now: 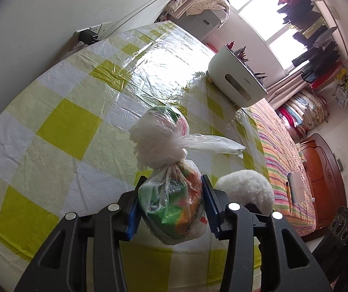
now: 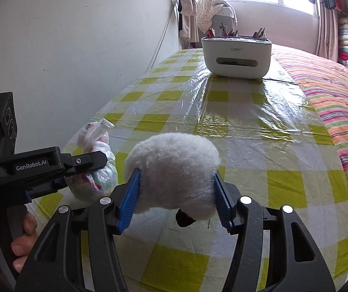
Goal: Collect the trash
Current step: 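Carry the snack bag and fluffy toy over the cream bin with both grippers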
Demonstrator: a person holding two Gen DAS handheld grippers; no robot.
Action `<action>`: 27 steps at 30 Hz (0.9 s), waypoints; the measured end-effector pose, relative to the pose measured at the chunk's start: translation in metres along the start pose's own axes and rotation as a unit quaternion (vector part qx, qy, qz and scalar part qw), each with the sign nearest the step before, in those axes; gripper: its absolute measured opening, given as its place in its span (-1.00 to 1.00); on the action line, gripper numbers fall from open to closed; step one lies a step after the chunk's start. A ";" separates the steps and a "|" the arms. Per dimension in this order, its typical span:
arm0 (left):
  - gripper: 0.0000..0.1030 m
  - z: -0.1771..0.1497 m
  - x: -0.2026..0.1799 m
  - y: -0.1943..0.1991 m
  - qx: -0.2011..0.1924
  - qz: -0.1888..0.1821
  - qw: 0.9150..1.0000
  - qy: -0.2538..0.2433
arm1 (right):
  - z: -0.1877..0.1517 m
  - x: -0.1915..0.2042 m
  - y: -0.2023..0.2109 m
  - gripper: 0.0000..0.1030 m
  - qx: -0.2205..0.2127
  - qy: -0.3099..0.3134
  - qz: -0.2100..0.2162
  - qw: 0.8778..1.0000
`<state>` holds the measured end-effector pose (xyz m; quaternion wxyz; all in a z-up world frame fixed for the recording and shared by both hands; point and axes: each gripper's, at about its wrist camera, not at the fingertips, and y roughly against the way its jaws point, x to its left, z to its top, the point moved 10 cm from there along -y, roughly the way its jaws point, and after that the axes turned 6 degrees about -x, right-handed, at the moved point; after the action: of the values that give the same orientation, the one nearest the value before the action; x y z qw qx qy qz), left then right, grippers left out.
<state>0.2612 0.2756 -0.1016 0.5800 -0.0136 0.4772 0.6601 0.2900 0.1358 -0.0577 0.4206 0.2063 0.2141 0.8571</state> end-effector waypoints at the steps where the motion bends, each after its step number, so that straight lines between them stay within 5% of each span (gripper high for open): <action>1: -0.17 -0.003 -0.004 0.001 0.000 -0.002 1.000 -0.005 | 0.000 -0.002 0.006 0.06 -0.007 -0.005 -0.002 1.000; 27: -0.17 -0.081 -0.084 0.011 0.035 -0.060 0.996 -0.057 | -0.020 -0.072 0.136 0.06 -0.138 -0.107 -0.048 0.983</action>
<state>0.2362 0.1618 -0.0911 0.6454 0.0159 0.4646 0.6061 0.2341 -0.0020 -0.0128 0.5060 0.2268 0.0570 0.8303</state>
